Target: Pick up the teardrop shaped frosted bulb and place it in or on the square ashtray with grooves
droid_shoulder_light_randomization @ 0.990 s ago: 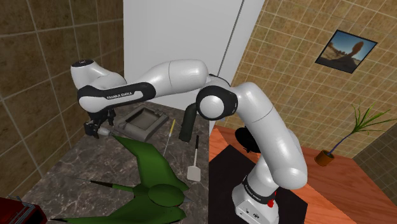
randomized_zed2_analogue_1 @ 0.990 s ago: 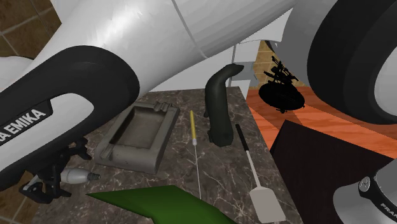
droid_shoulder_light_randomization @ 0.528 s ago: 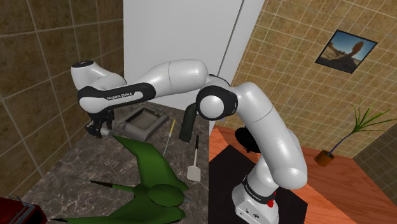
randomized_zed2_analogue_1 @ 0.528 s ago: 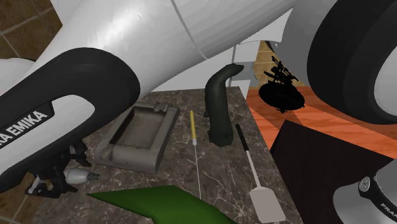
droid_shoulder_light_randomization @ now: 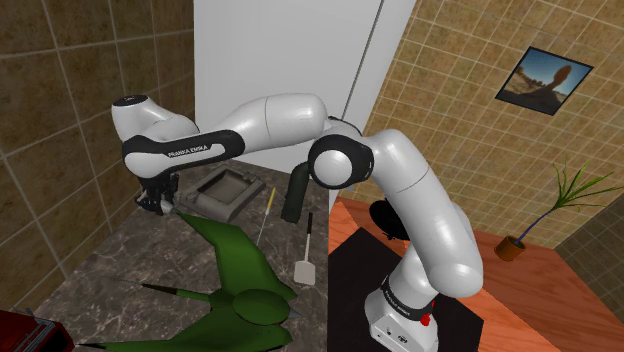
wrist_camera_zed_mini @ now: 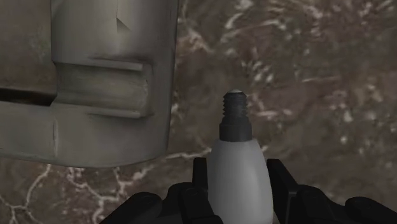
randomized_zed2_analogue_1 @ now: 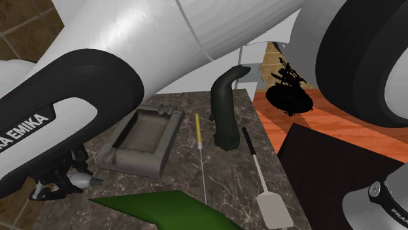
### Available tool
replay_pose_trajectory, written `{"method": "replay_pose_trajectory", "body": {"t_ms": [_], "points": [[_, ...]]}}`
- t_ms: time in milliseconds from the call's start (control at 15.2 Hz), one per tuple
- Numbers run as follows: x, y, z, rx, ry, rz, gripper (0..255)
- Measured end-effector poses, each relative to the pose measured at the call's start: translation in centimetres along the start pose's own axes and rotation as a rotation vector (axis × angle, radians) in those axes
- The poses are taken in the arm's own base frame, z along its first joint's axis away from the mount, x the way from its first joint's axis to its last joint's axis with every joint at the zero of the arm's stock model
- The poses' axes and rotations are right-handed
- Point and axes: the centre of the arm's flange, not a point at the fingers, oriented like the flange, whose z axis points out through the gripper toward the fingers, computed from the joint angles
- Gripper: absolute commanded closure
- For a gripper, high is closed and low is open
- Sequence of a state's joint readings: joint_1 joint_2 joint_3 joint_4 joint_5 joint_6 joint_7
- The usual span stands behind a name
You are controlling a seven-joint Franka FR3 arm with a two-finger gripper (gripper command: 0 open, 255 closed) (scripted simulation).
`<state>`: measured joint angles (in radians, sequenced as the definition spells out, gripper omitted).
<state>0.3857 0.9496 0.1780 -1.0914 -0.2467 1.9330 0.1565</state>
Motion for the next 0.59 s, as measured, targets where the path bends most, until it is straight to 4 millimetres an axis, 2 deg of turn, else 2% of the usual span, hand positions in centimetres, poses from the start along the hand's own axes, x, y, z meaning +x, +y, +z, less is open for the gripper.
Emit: {"method": "replay_pose_trajectory", "body": {"t_ms": [132,594], "points": [[0.0,0.0,-0.2,0.000,0.000,0.000,255],[-0.3,0.3,-3.7,0.000,0.000,0.000,255]]}}
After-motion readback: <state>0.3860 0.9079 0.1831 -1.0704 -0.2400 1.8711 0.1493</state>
